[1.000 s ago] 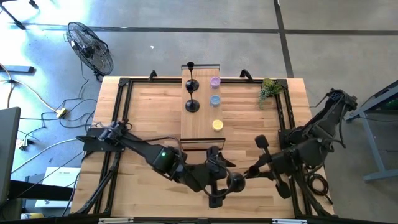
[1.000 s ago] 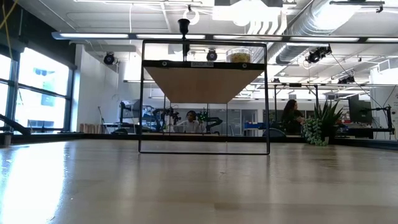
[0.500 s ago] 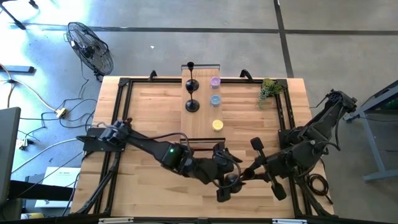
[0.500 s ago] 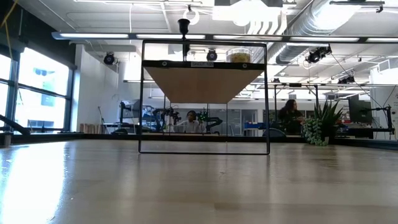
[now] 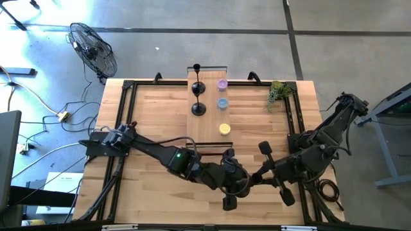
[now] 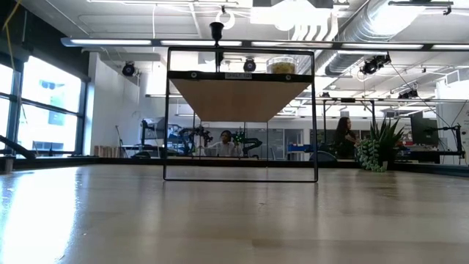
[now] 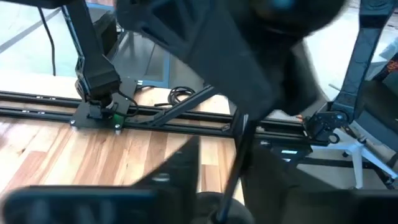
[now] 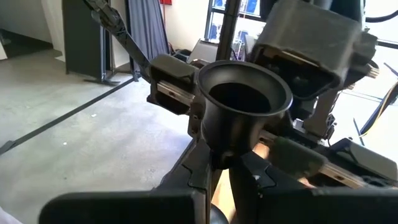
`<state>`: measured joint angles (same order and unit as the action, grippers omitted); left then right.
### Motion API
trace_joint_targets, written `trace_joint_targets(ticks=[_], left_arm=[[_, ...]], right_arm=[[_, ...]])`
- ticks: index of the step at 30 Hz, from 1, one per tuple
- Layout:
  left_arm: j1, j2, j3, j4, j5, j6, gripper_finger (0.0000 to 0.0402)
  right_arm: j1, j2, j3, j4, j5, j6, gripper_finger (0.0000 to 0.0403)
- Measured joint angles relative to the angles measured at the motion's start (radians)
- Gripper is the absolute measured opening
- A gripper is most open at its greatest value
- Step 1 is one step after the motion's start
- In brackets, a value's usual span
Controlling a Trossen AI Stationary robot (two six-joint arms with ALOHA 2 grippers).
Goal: Pick & Place candle stick holders
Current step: Put the black candle holder on the shelf
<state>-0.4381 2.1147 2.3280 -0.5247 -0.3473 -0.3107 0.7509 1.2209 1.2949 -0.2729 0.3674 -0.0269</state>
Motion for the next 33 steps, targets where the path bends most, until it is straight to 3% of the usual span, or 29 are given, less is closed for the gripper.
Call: trace_joint_targets(ticks=[5, 13, 33], left_arm=[[-0.002, 0.000, 0.000, 0.001, 0.005, 0.022, 0.0015], [-0.002, 0.000, 0.000, 0.002, -0.009, 0.021, 0.0009], [0.000, -0.001, 0.000, -0.002, -0.031, -0.007, 0.0007]], right_arm=[[-0.001, 0.000, 0.000, -0.003, 0.005, 0.003, 0.0026], [0.000, 0.000, 0.000, 0.000, 0.012, 0.034, 0.0037], [0.009, -0.074, 0.000, -0.007, 0.041, 0.143, 0.0236]])
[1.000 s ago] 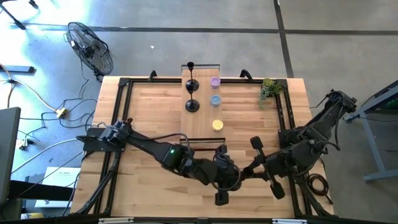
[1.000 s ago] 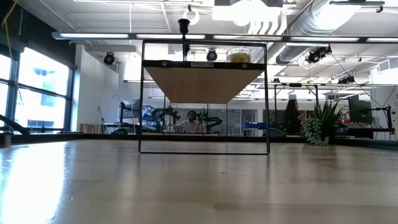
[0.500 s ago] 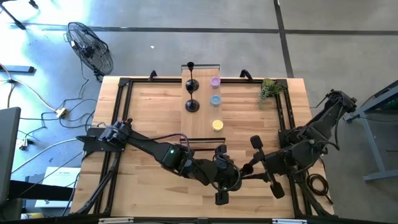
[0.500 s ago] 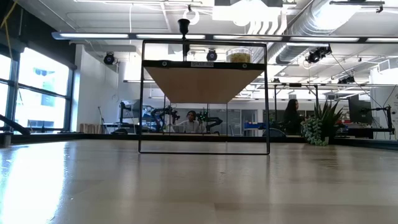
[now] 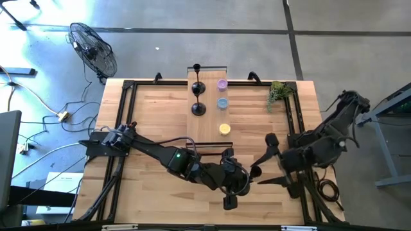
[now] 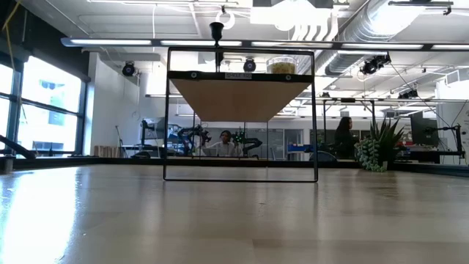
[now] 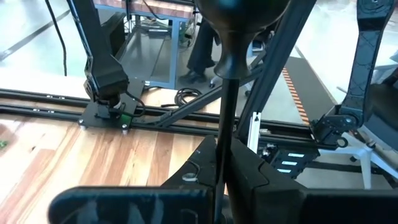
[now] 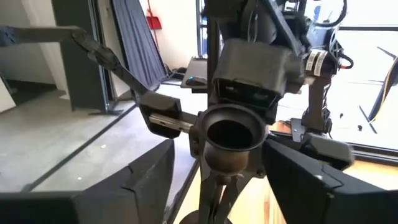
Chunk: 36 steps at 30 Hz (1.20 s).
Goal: Pick & Place candle stick holders
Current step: Put the black candle holder on the shelf
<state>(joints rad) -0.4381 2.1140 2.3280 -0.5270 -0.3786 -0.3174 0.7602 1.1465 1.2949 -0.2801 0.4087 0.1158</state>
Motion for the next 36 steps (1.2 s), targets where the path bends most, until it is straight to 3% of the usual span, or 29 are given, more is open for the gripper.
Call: trace_joint_targets(ticks=[10, 17, 24, 31, 36], left_arm=[[0.000, 0.000, 0.000, 0.001, -0.005, -0.028, 0.0007], [-0.022, 0.000, 0.000, 0.001, -0.123, -0.032, 0.0007], [-0.061, 0.000, 0.000, 0.002, -0.358, -0.035, 0.0007], [-0.106, -0.002, 0.001, 0.002, -0.601, -0.067, 0.0007], [-0.132, -0.002, 0.002, -0.009, -0.854, -0.156, 0.0007]], right_arm=[[0.122, -0.119, 0.000, -0.141, -0.028, 0.066, 0.0256], [0.245, -0.159, 0.000, -0.235, -0.025, 0.162, 0.0255], [0.343, -0.151, 0.000, -0.366, 0.109, 0.285, 0.0254], [0.419, -0.133, 0.000, -0.453, 0.140, 0.385, 0.0254], [0.471, -0.124, 0.000, -0.489, 0.171, 0.404, 0.0254]])
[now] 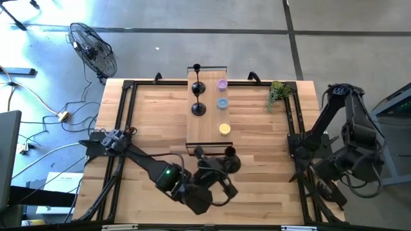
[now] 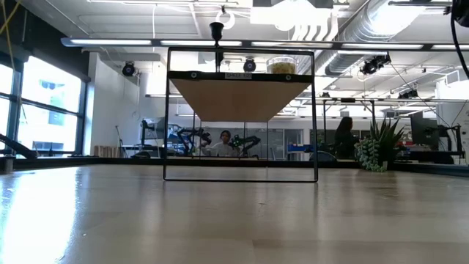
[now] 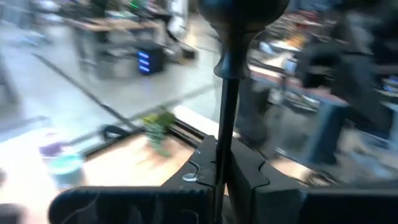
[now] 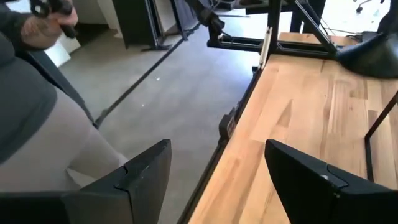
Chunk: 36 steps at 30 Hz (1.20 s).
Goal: Pick & Place candle stick holders
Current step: Put the black candle holder on the shelf
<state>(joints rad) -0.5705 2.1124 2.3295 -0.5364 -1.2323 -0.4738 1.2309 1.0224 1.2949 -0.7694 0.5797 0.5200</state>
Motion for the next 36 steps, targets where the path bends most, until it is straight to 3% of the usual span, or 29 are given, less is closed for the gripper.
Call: trace_joint_targets(ticks=[8, 13, 20, 26, 28, 31, 36], left_arm=[[-0.055, -0.015, 0.000, -0.078, -0.251, -0.003, 0.0007], [-0.066, -0.081, 0.000, -0.173, -0.304, -0.006, 0.0007], [-0.043, -0.173, 0.000, -0.444, -0.296, -0.076, 0.0007], [0.021, -0.277, 0.000, -0.962, -0.205, -0.509, 0.0007], [0.049, -0.301, -0.005, -1.039, -0.178, -0.626, 0.0007], [0.078, -0.338, -0.042, -0.994, -0.151, -0.491, 0.0007], [0.131, -0.385, -0.072, -1.029, -0.116, -0.437, 0.0007]], right_arm=[[0.061, 0.001, 0.000, -0.079, 0.171, -0.002, 0.0254], [0.061, 0.001, 0.000, -0.129, 0.222, -0.003, 0.0254], [0.059, -0.008, 0.000, -0.156, 0.311, -0.003, 0.0254], [0.059, -0.027, 0.000, -0.205, 0.368, 0.031, 0.0254], [0.059, -0.033, 0.000, -0.215, 0.387, 0.033, 0.0254], [0.059, -0.040, 0.000, -0.224, 0.428, 0.033, 0.0254], [0.059, -0.056, 0.000, -0.232, 0.467, 0.039, 0.0254]])
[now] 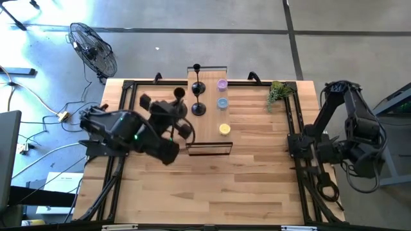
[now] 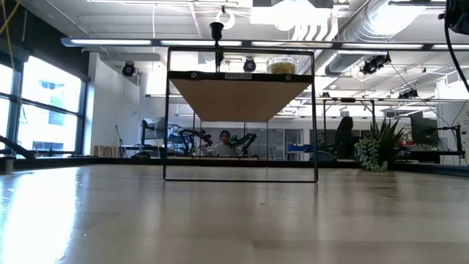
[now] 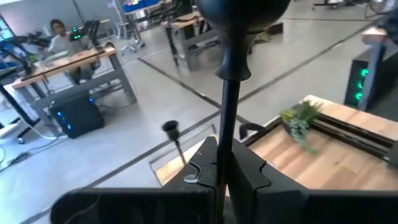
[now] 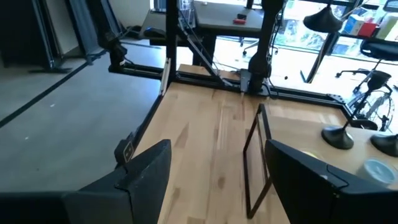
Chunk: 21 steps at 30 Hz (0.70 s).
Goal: Pick & Place candle stick holders
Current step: Put the black candle holder on the shelf
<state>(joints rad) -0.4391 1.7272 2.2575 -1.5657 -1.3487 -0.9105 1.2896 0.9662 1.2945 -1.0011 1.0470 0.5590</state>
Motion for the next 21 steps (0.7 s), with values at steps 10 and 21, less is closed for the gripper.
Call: trace_joint_targets(ticks=[10, 21], left_arm=[[0.075, -0.122, -0.100, -0.008, 0.124, 0.074, 0.0007], [0.147, -0.282, -0.311, 0.018, 0.217, 0.096, 0.0007]], right_arm=[[0.000, -0.035, 0.000, -0.053, 0.052, 0.021, 0.0254], [0.000, -0.077, 0.000, -0.094, 0.103, 0.028, 0.0254]])
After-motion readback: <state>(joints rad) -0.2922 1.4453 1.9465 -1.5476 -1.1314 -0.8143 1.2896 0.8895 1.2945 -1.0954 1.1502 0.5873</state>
